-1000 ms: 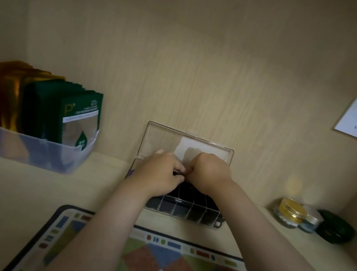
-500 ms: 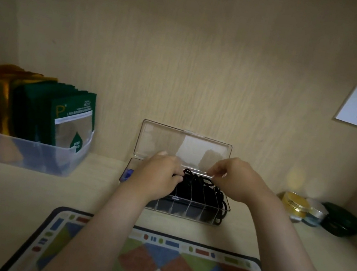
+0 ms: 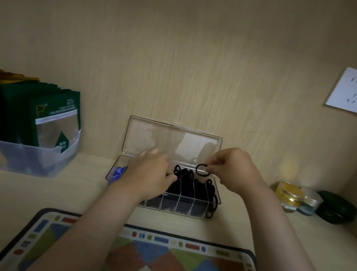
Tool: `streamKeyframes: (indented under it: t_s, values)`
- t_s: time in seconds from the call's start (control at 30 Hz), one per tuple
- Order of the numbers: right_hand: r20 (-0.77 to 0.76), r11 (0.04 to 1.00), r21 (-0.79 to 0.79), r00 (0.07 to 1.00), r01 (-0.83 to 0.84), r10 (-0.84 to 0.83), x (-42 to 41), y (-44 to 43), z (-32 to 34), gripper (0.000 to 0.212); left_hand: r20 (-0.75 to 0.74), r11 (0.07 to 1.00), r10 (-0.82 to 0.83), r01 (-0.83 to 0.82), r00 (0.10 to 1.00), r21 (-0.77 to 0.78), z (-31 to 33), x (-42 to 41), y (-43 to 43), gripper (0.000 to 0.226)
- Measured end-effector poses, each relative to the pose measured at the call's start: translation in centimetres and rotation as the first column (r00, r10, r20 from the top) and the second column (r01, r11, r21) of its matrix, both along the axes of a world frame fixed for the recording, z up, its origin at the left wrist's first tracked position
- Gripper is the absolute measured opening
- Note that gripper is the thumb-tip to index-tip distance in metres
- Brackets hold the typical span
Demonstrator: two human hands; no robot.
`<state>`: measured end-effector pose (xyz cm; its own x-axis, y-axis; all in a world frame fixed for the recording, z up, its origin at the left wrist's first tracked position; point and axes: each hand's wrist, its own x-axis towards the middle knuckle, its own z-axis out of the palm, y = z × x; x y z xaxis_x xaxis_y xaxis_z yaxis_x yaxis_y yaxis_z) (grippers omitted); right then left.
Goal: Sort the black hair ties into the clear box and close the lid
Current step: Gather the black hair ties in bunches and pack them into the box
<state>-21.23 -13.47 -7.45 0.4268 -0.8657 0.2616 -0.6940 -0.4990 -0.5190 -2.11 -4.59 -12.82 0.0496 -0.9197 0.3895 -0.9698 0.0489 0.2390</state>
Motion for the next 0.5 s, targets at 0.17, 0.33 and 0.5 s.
streamKeyframes:
  t_s: [0.17,0.33,0.5]
  values:
    - [-0.207,0.993,-0.110,0.977,0.030,-0.052,0.9,0.8,-1.0,0.005,-0.133,0.993,0.038,-0.053,0.990,-0.107,0.6,-0.6,0.6,0.008]
    - [-0.334,0.977,-0.214,0.938,0.017,-0.089,1.8,1.2,-2.4,0.020,-0.091,0.994,-0.007,-0.003,0.996,-0.109,0.6,-0.6,0.6,0.025]
    - [-0.393,0.994,-0.109,0.918,0.008,-0.050,2.1,0.7,-2.7,0.030,0.064,1.000,0.017,-0.016,0.998,-0.025,0.4,-0.4,0.4,0.029]
